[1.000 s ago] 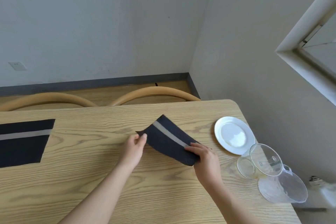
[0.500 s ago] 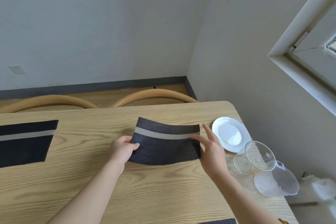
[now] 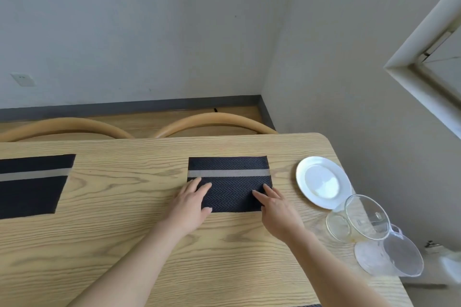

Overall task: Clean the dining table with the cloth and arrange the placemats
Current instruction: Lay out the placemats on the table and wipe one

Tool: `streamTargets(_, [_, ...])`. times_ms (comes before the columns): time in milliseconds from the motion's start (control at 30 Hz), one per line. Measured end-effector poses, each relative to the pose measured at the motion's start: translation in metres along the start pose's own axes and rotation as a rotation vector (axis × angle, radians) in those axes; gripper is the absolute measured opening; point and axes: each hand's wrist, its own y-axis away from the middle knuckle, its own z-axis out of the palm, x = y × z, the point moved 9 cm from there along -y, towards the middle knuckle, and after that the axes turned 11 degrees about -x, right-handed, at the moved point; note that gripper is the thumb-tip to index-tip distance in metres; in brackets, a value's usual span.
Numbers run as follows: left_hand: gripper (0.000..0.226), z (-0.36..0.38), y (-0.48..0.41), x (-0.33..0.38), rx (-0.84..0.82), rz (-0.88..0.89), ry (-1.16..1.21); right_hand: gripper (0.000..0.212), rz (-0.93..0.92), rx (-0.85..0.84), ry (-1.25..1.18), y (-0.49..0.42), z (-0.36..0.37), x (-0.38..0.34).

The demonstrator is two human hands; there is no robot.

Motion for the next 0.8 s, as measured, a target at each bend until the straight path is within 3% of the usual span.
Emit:
streamTargets(133, [0.065,0.005,-0.002,0.000,-0.059,-0.040,-0.161,0.061,-0.008,0.036,-0.041,0.007,0.001,0.001])
streamTargets(233, [0.065,0.001,0.002,0.011,-0.039,-0.042,-0.171,0.056,-0.009,0.170,-0.112,0.024,-0.013,0.001])
streamTargets(433, [0.060,0.014,0.023,0.070,-0.010,0.162,-0.178,0.044,0.031,0.458,-0.203,0.095,-0.014,0.018])
streamTargets(600, [0.062,0.044,0.046,0.132,-0.061,0.358,-0.230,0.037,0.256,0.598,-0.245,0.154,-0.005,0.072])
streamTargets(800, [0.062,0.076,0.067,0.176,-0.163,0.467,-0.283,0.030,0.695,0.485,-0.227,0.228,0.035,0.145])
